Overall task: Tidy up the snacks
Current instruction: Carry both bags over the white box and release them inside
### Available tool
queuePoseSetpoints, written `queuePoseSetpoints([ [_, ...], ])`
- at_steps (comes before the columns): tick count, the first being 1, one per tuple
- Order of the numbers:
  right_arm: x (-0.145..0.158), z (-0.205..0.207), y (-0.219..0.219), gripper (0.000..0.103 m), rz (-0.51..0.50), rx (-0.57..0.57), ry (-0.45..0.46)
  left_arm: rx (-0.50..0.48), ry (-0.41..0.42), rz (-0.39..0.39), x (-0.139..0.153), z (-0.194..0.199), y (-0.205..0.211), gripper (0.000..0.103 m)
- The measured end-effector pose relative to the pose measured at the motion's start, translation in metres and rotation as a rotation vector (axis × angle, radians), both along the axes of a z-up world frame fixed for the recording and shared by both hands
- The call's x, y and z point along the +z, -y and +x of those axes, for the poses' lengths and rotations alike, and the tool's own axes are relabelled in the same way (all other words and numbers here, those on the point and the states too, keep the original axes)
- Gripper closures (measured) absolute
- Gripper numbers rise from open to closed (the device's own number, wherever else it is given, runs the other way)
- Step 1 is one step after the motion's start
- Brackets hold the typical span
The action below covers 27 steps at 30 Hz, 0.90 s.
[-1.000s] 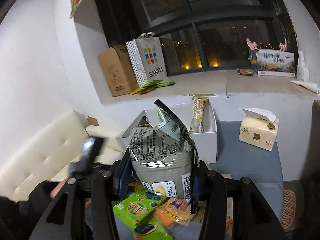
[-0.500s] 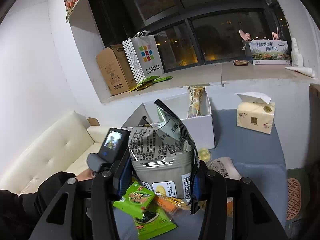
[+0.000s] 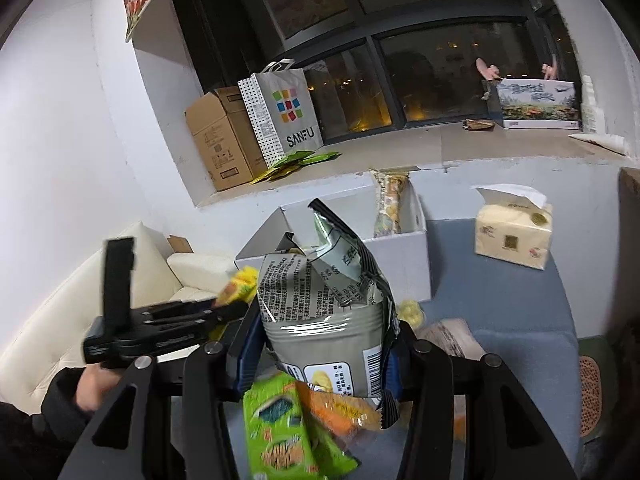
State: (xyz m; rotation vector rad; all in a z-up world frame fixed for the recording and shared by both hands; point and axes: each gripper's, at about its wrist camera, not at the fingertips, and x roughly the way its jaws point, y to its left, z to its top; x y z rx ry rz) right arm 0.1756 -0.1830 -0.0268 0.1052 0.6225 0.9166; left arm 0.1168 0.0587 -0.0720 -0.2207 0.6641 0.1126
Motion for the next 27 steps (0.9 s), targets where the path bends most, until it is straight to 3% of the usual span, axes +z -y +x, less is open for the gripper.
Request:
queuePoseSetpoints([
  [5,0.014,0.043,-0.039,0.049,-0.028,0.019,-0.021,0.023,0.06,-0.02,0.039,0.034,-0.027,0.06],
  [8,0.022,0.078,-0.061,0.049,-0.035,-0.006,-0.059,0.065,0.06,0.024,0.056,0.068,-0.045,0.06],
  [14,0.019,0.164,-0.11,0.049,-0.092,-0.043,-0.152,0.089,0.011,0.021,0.051,0.123,-0.074,0.06],
  [16,0.013,0.177,-0.123,0.049,-0.123,-0.05,-0.174,0.102,0.004,0.03,0.046,0.134,-0.082,0.053],
  [18,0.008,0.189,-0.137,0.047,-0.154,-0.043,-0.192,0.129,-0.021,0.058,0.041,0.142,-0.089,0.011],
  [19,0.008,0.193,-0.14,0.04,-0.161,-0.042,-0.196,0.136,-0.035,0.061,0.039,0.145,-0.091,0.002],
  [20,0.007,0.197,-0.146,0.016,-0.178,-0.041,-0.2,0.133,-0.032,0.061,0.036,0.142,-0.089,0.0],
  [21,0.007,0.199,-0.148,0.004,-0.187,-0.042,-0.203,0.13,-0.03,0.062,0.035,0.14,-0.089,0.0],
  [22,0.007,0.199,-0.148,0.0,-0.191,-0.055,-0.202,0.131,-0.034,0.061,0.034,0.139,-0.09,0.0],
  [27,0.011,0.197,-0.145,0.0,-0.167,-0.078,-0.201,0.137,-0.029,0.061,0.036,0.128,-0.089,0.0],
])
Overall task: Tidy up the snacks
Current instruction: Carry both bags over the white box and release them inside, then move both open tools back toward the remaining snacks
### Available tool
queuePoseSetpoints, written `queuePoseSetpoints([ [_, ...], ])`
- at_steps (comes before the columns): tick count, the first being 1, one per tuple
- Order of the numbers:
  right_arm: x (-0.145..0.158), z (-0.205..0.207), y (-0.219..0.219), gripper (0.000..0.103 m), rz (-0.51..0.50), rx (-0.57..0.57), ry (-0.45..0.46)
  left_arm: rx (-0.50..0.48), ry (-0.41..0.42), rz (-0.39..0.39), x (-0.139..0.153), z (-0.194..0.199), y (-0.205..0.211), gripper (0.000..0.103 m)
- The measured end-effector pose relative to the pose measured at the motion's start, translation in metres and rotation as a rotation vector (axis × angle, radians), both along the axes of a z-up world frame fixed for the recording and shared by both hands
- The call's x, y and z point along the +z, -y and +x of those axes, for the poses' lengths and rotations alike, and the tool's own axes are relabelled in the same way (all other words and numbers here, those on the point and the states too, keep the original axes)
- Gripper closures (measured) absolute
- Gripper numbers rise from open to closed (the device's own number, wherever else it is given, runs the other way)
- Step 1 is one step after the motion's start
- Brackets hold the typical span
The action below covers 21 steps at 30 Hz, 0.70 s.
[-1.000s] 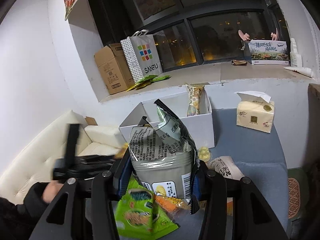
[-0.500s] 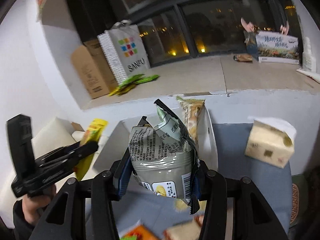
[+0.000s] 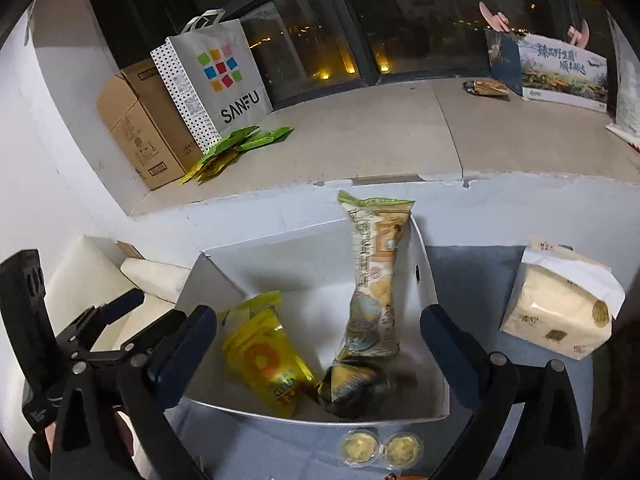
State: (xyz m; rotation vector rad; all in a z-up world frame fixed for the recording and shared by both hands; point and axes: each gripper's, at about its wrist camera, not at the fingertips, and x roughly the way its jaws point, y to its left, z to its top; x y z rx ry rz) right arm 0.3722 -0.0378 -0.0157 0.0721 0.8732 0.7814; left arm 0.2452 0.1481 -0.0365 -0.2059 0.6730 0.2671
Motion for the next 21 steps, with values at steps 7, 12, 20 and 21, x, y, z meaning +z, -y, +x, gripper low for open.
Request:
queuePoseSetpoints([
  [7,0.013,-0.023,0.005,0.0,-0.017,0.011,0.083,-0.042,0.055,0.044,0.02,-0.036,0.012,0.0],
  [12,0.027,-0.057,0.025,0.0,0.009,0.038,0.122,-0.087,0.123,0.039,0.034,-0.089,0.03,0.0],
  [20,0.041,-0.157,0.091,0.0,0.072,0.069,0.249,-0.17,0.208,0.037,0.029,-0.184,0.083,0.0],
  [21,0.04,-0.168,0.099,0.0,0.07,0.067,0.267,-0.174,0.212,0.04,0.028,-0.198,0.087,0.0],
])
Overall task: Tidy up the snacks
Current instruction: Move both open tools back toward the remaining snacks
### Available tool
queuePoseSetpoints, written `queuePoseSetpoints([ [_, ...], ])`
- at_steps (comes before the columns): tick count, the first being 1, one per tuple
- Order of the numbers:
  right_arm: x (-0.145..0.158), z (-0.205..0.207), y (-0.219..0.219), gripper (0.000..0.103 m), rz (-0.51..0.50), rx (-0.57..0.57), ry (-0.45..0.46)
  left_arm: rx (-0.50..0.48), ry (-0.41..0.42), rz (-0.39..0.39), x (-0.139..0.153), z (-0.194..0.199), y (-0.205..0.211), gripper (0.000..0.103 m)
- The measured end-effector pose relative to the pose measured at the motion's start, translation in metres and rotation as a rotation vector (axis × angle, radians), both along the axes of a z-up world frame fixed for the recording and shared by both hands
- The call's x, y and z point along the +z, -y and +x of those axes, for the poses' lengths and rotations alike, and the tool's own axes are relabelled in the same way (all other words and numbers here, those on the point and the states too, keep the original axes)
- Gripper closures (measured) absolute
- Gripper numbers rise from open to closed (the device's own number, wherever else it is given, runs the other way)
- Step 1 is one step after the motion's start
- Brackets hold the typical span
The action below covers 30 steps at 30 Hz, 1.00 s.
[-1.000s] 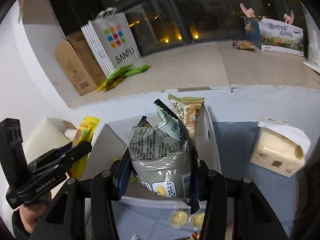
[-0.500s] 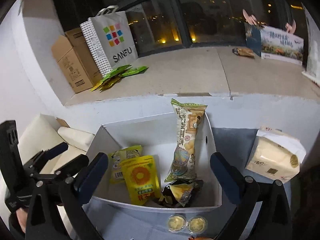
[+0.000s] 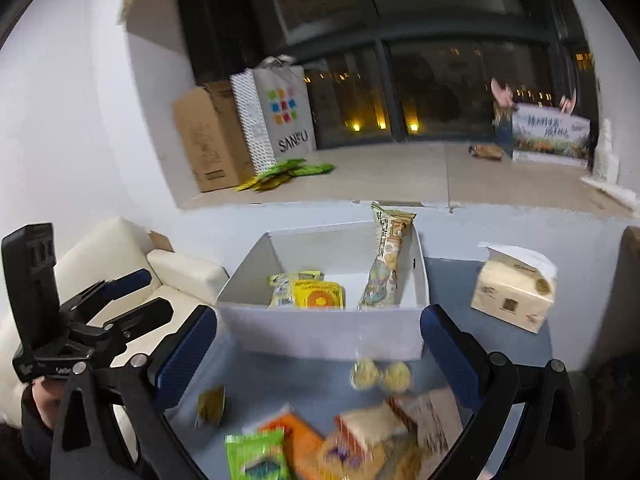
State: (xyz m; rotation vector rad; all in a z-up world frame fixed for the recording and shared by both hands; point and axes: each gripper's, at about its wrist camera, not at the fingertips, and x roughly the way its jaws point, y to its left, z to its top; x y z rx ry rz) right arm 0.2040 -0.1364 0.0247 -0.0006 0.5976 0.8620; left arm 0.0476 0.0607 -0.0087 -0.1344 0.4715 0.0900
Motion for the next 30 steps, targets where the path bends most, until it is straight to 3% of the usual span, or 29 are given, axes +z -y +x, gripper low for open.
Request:
queuePoseSetpoints([
  [3,-0.003,-0.036,0.031,0.0,-0.006,-0.04,0.058,0.006,0.011,-0.02,-0.003,-0.027,0.006,0.0],
  [10,-0.027,-0.078,0.079,0.0,0.0,-0.085,0.045,0.043,-0.009,-0.035,-0.018,-0.06,0.007,0.0],
  [20,-0.061,-0.078,0.098,0.0,-0.053,-0.14,0.001,0.039,-0.05,-0.052,-0.031,-0.063,0.012,0.0],
  [30,-0.073,-0.076,0.099,0.0,-0.086,-0.148,-0.025,0.009,-0.071,-0.07,-0.036,-0.059,0.017,0.0],
])
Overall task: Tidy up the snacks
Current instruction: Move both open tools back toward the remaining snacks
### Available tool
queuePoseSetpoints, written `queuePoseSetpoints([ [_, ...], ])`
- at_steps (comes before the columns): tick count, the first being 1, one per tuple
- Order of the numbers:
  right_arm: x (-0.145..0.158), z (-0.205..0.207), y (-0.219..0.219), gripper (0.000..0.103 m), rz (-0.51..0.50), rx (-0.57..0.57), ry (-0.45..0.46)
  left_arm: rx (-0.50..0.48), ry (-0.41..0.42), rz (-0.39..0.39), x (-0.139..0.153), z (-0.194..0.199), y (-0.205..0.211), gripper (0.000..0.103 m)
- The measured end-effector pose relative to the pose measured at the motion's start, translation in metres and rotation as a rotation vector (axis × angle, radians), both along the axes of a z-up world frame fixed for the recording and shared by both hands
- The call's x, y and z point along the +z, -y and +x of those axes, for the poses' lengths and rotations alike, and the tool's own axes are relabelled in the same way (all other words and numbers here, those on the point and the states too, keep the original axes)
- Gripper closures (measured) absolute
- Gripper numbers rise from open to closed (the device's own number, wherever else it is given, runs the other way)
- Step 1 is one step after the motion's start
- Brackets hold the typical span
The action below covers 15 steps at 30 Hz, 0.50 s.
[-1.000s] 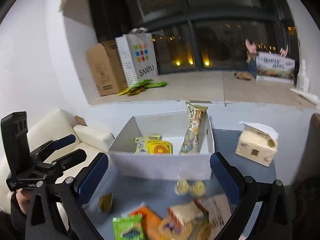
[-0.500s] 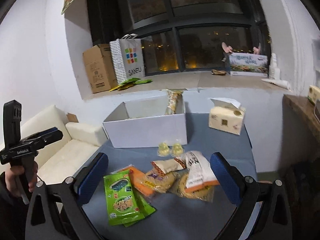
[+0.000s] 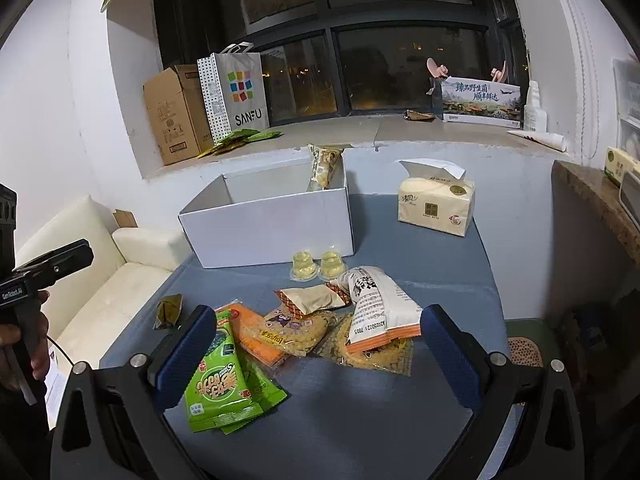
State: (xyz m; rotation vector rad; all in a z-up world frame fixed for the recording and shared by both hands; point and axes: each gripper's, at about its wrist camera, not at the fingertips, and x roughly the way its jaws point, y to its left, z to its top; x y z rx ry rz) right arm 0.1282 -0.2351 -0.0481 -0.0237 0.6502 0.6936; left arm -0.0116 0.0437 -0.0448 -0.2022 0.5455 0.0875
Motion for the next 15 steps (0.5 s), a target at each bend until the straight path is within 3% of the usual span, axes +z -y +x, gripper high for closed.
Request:
queuePoseSetpoints([
  [2,-0.004,0.002,-0.003,0.0,-0.013,-0.003,-0.012,-0.009,0.004,-0.028,0.0,0.001,0.0,0.0],
  [15,-0.013,0.006,-0.006,0.0,-0.041,-0.008,-0.033,0.006,-0.001,-0.028,-0.006,-0.005,-0.007,0.0],
])
